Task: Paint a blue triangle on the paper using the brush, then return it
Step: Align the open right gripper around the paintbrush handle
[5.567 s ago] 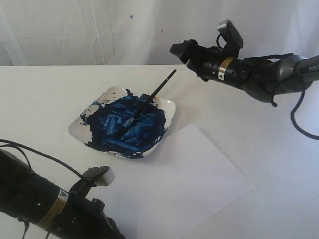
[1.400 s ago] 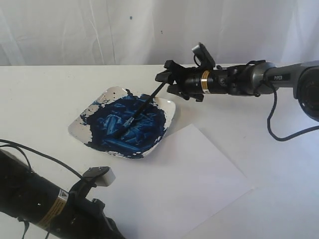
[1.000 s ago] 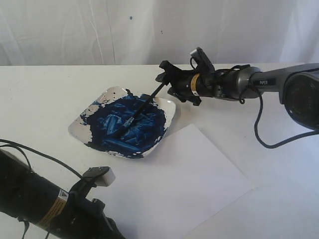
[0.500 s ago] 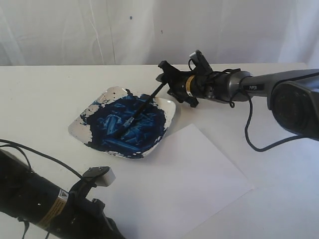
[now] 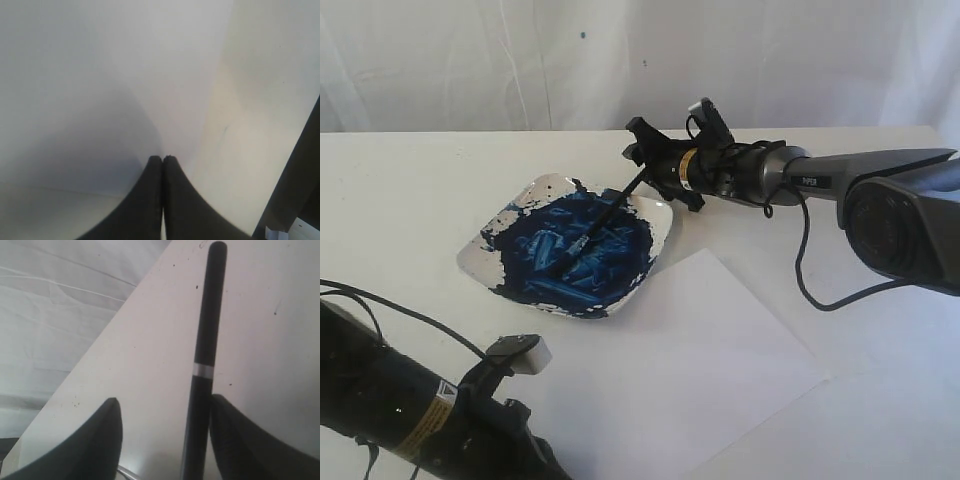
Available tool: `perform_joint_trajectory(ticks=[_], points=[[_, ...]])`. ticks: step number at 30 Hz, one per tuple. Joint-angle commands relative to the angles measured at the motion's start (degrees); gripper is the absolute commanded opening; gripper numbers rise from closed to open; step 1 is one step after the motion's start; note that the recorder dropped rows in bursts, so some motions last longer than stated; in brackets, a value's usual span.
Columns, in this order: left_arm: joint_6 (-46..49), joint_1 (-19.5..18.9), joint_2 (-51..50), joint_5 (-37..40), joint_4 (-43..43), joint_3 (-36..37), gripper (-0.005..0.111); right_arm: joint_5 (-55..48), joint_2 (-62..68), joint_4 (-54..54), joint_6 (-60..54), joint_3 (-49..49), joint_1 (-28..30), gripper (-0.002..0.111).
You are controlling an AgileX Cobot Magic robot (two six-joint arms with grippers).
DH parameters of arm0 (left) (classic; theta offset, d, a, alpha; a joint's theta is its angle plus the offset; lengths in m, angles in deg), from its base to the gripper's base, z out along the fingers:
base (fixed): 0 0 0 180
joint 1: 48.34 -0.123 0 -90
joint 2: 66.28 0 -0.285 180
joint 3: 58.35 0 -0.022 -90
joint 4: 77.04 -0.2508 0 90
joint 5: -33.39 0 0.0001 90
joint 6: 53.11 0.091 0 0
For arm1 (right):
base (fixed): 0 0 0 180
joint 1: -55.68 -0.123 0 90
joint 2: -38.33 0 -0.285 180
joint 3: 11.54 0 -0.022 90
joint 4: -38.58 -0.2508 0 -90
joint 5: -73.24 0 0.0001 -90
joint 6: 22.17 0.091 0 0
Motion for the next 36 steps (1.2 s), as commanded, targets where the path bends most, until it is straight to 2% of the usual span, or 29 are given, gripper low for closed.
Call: perform_joint_trajectory(ticks=[1, 4, 36], points=[[0.16, -0.09, 0.17, 1.17, -0.97, 0.40, 0.000, -0.85, 0.37, -0.20, -0.26, 0.22, -0.07, 0.041], [0.16, -0.09, 0.17, 1.17, -0.97, 0.40, 0.000, -0.85, 0.37, -0.20, -0.26, 0.22, -0.07, 0.038], [0.16, -0.09, 0.17, 1.17, -0.97, 0.40, 0.000, -2.14, 3.22, -3.33, 1.06, 3.52, -1.59, 0.038]])
